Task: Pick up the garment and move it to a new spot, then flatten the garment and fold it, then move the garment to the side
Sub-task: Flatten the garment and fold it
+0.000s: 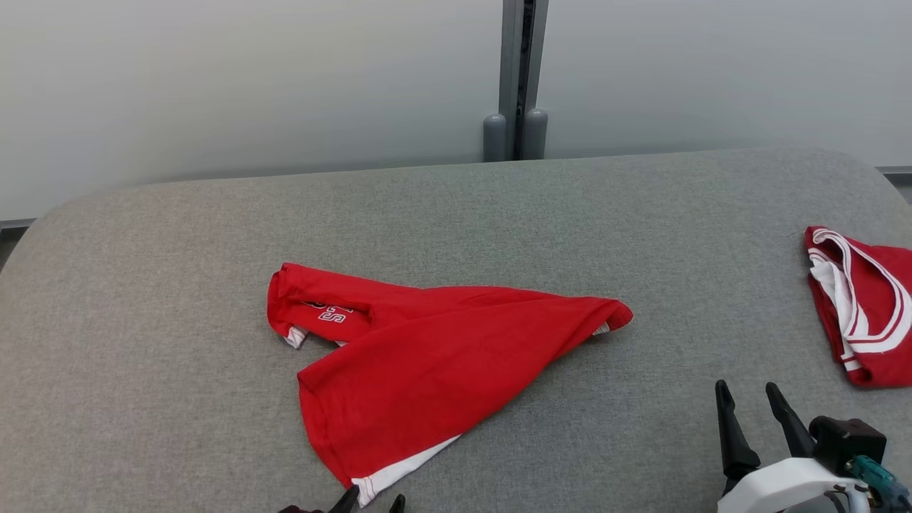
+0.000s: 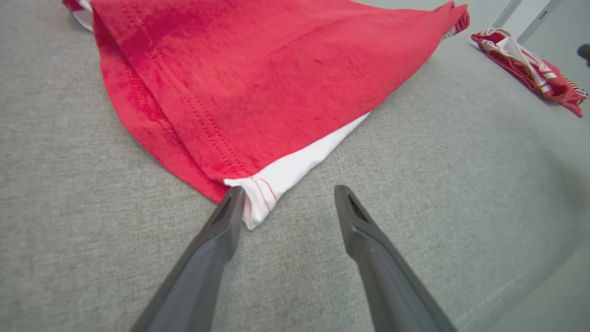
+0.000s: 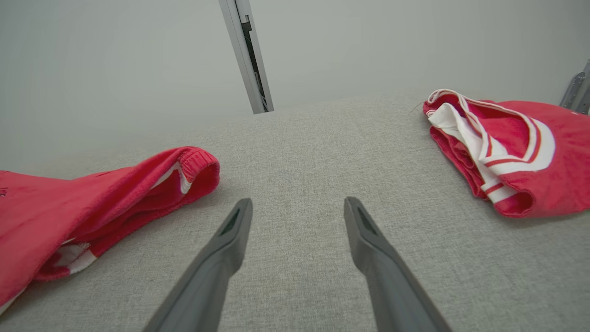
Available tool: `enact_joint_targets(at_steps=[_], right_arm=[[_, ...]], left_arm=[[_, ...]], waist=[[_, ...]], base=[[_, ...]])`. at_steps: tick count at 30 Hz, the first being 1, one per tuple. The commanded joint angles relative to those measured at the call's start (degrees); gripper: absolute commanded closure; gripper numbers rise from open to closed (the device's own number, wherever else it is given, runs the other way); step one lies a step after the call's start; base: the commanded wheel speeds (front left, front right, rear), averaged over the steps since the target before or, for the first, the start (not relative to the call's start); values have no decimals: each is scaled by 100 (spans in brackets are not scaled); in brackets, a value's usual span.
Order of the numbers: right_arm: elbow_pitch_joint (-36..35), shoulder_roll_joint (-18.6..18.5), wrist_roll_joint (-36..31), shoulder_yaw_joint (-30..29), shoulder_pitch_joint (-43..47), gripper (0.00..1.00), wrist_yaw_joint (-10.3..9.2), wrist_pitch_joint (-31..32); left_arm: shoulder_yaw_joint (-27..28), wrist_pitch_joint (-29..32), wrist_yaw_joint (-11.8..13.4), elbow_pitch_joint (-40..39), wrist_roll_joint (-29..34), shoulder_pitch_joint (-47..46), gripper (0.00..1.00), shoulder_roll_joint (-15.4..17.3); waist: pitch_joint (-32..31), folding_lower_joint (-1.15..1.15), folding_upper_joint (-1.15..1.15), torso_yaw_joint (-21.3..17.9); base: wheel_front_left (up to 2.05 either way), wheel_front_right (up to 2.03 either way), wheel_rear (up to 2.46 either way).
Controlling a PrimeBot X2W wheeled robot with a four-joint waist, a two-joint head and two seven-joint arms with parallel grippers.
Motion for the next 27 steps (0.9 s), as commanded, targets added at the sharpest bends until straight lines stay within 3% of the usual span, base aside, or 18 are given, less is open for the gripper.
enact_joint_targets(at_steps=[1,6,7,8,10,14,18,23,27], right_arm=[[-5,-26,-17,-10,-53,0,0,-26],[-10,-26,-10,-4,-95,0,0,-26],[-22,-26,3,-8,-102,0,0,-26],[-22,-26,3,-8,-102,0,0,-26],[-26,-25,36,-4,-109,0,0,-26],[-13,-26,154,-29,-141,0,0,-26],[38,-27,247,-75,-126,0,0,-26],[156,-27,442,-46,-62,0,0,-26],[222,-28,611,71,-7,0,0,-26]], left_arm=[[38,-8,-7,20,-47,-96,0,27],[155,-8,-3,82,-36,-183,0,26],[173,-8,-4,93,-28,-205,15,26],[173,-8,-4,93,-28,-205,15,26],[174,-8,-4,78,-2,-264,100,25],[-39,-8,-7,-198,29,-419,100,25],[-605,-8,-6,-842,28,-940,100,77],[-1468,-8,-7,-1352,-159,-2416,100,113],[-1628,-8,-7,-1360,-540,-3633,100,51]], waist=[[19,0,0,-33],[95,0,0,-121],[111,0,0,-135],[111,0,0,-135],[137,0,0,-161],[124,0,0,-210],[39,0,0,-234],[-72,0,0,-278],[-109,0,0,-391]], base=[[0,0,0],[0,0,0],[0,0,0],[0,0,0],[0,0,0],[0,0,0],[0,0,0],[0,0,0],[0,0,0]])
